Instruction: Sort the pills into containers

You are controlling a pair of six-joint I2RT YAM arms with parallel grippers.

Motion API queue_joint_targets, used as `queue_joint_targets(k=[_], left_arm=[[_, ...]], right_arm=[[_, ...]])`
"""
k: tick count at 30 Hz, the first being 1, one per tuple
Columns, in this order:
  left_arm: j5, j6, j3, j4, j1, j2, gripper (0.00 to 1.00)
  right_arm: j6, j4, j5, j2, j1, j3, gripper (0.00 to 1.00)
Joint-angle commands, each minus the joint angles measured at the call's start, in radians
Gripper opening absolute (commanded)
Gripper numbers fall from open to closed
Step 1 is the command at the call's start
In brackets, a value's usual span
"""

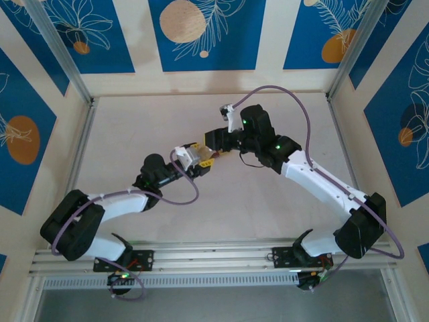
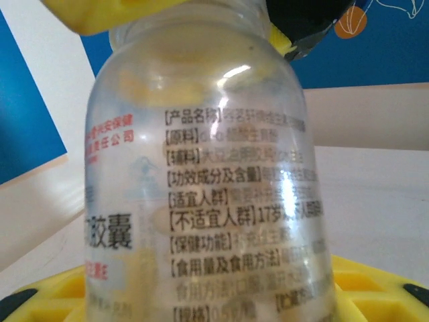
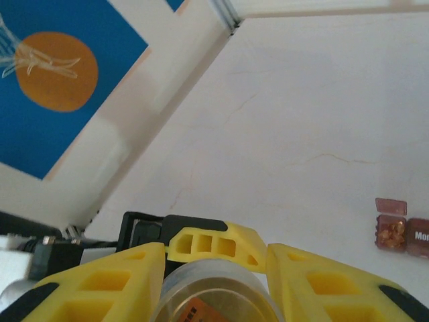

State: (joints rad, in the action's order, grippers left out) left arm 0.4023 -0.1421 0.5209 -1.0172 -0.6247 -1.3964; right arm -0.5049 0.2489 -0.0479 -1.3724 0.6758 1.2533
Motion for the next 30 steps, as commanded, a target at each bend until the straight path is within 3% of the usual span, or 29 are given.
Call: queue_joint_targets(k=[1, 8, 20, 30], left_arm=[[0.081, -0.070, 0.049, -0.283, -0.021, 0.021, 0.00], [0.078, -0.069, 0.029, -0.299, -0.022, -0.019, 0.00], [0.091, -0.036, 0.010, -0.389, -0.021, -0.088, 0.00], [0.090, -0.030, -0.005, -0.389, -0.022, -0.100, 0.00]], right_arm=[[-0.146, 0.053, 0.079, -0.050, 0.022, -0.014, 0.19], [-0.172, 0.081, 0.106, -0.056, 0.035, 0.034, 0.38], [-0.147, 0.119, 0.141, -0.023, 0.043, 0.073, 0.52], [-0.128, 0.140, 0.177, 0.011, 0.045, 0.090, 0.57]])
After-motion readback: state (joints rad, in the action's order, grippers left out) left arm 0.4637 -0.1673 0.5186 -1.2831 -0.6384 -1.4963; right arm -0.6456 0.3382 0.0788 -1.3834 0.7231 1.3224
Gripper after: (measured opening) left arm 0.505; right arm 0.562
